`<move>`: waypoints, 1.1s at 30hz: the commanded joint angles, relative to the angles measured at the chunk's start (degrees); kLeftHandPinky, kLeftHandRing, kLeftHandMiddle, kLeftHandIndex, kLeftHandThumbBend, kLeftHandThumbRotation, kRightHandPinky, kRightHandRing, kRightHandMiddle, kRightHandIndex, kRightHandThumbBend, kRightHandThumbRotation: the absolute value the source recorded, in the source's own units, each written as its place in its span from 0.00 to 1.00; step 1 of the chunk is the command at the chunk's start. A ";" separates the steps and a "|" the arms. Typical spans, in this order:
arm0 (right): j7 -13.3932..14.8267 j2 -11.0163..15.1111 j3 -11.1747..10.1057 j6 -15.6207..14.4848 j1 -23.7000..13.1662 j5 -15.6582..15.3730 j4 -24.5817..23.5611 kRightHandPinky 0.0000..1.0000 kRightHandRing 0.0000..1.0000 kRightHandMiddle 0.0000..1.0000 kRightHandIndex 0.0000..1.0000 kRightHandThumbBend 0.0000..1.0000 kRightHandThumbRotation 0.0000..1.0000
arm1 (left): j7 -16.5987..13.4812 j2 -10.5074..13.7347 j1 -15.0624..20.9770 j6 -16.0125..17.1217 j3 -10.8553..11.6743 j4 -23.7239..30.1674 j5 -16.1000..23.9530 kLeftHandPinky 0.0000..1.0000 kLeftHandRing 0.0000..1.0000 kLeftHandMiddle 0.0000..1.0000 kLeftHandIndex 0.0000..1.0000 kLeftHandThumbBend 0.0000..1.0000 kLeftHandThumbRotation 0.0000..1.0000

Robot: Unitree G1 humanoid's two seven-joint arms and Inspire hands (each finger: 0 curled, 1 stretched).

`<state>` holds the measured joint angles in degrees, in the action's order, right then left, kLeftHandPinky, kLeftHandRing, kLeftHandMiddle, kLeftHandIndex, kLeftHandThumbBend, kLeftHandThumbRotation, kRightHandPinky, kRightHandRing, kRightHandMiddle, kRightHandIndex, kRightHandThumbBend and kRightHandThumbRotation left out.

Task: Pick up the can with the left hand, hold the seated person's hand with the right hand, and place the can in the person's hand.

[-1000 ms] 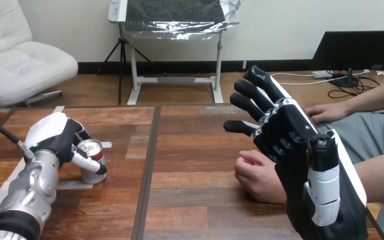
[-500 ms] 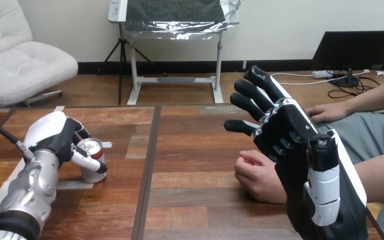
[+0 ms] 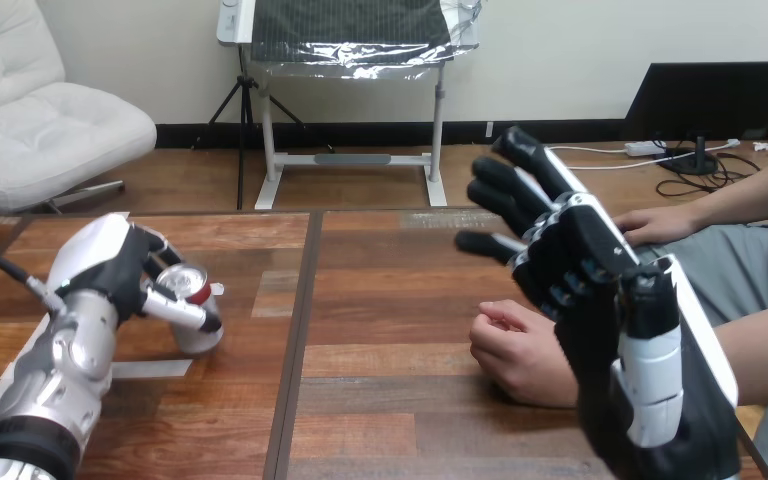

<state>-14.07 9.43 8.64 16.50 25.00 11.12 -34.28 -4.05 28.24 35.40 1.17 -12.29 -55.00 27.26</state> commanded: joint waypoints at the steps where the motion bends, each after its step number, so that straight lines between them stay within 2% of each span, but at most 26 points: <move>1: 0.33 0.81 -3.59 0.64 -6.00 -1.41 2.03 0.87 0.92 0.92 0.93 0.72 1.00 | 0.75 0.92 3.46 -0.81 1.96 7.85 -1.55 0.11 0.18 0.28 0.44 0.80 0.00; 8: 0.17 2.73 -7.73 1.68 -10.42 -4.16 5.90 0.85 0.89 0.90 0.90 0.74 1.00 | 2.26 0.98 2.13 -3.56 3.16 14.46 -2.11 0.14 0.21 0.30 0.44 0.80 0.00; 9: 0.64 3.28 -8.62 1.41 -11.43 -5.47 6.52 0.84 0.89 0.89 0.90 0.74 1.00 | 2.53 1.08 1.83 -3.79 3.37 15.80 -2.24 0.14 0.21 0.30 0.44 0.80 0.00; 15: 2.43 5.71 -11.96 0.06 -15.12 -10.53 9.00 0.77 0.85 0.86 0.86 0.85 1.00 | 3.77 1.49 0.31 -4.43 4.47 21.70 -3.06 0.15 0.22 0.31 0.43 0.80 0.00; 21: 2.43 8.36 -14.43 1.16 -18.68 -12.04 13.19 0.77 0.87 0.87 0.85 0.92 0.98 | 4.84 1.65 -1.17 -5.12 5.73 27.49 -3.87 0.16 0.23 0.32 0.42 0.81 0.00; 26: 2.29 10.34 -16.02 2.06 -21.13 -12.74 16.52 0.77 0.88 0.87 0.85 0.89 0.96 | 6.30 1.81 -2.31 -6.94 6.44 32.29 -3.84 0.16 0.23 0.32 0.42 0.81 0.00; 33: 2.23 14.46 -18.03 3.40 -24.38 -15.52 21.88 0.76 0.86 0.88 0.86 0.88 0.93 | 8.34 2.32 -4.04 -7.89 7.38 38.92 -4.26 0.14 0.21 0.30 0.42 0.79 0.00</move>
<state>-12.87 19.40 -5.09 16.60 9.61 -2.25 -18.48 2.94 28.26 30.12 -5.47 -8.59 -30.20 24.15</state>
